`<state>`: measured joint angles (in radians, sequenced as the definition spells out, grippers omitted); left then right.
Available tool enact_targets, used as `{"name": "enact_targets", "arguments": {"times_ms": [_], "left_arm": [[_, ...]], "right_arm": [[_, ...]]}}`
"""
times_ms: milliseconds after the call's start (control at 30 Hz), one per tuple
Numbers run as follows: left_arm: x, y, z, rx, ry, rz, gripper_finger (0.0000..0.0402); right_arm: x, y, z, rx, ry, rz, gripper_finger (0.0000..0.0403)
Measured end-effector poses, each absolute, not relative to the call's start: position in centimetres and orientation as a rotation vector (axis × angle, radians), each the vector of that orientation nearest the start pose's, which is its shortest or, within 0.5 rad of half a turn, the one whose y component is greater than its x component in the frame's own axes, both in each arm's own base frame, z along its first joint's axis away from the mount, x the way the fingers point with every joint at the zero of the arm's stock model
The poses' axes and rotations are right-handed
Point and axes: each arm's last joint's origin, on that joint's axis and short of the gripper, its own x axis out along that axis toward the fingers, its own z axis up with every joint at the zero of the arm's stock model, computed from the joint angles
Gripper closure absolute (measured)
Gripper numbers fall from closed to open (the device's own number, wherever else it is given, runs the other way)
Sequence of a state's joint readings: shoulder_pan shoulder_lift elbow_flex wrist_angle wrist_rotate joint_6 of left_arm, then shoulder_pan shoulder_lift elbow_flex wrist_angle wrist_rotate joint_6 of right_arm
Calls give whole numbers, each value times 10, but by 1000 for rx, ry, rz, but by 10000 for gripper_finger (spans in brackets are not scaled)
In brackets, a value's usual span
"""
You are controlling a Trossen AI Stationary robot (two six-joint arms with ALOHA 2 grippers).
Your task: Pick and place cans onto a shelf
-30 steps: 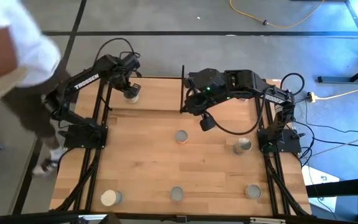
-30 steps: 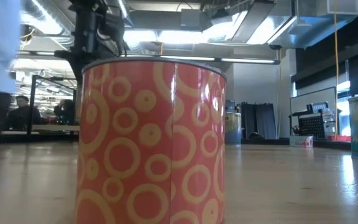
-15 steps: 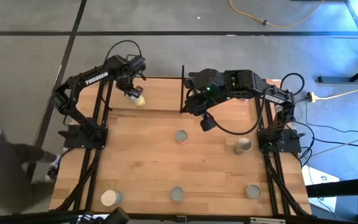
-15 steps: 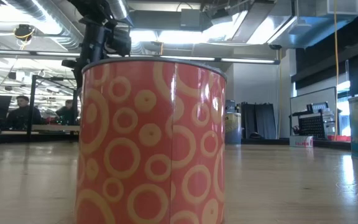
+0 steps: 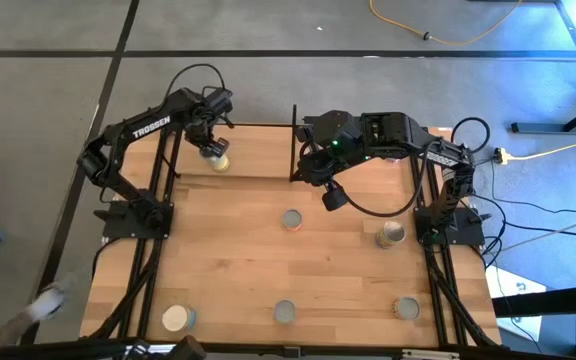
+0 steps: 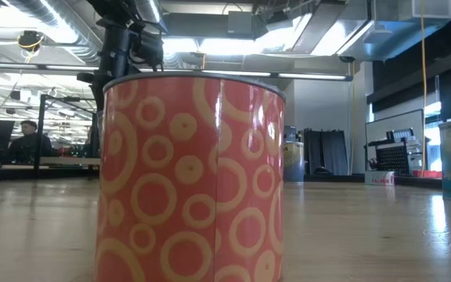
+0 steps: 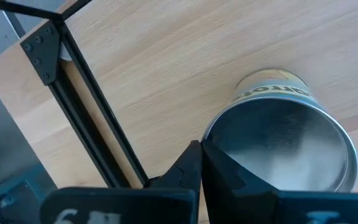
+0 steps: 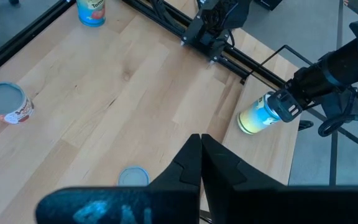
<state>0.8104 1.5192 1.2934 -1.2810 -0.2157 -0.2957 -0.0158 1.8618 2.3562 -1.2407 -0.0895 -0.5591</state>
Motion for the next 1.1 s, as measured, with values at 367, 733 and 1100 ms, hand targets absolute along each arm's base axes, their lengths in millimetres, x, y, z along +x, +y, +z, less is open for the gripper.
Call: {"name": "enact_targets", "arguments": {"times_ms": [367, 733, 1100], "left_arm": [[180, 195, 275, -644, 1393, 1012, 370], [177, 192, 280, -702, 1339, 1055, 367], [173, 169, 355, -668, 1046, 1021, 369]], "right_arm": [[354, -3, 460, -493, 704, 276, 393], [354, -3, 460, -493, 704, 276, 393], [355, -3, 460, -490, 698, 273, 393]]}}
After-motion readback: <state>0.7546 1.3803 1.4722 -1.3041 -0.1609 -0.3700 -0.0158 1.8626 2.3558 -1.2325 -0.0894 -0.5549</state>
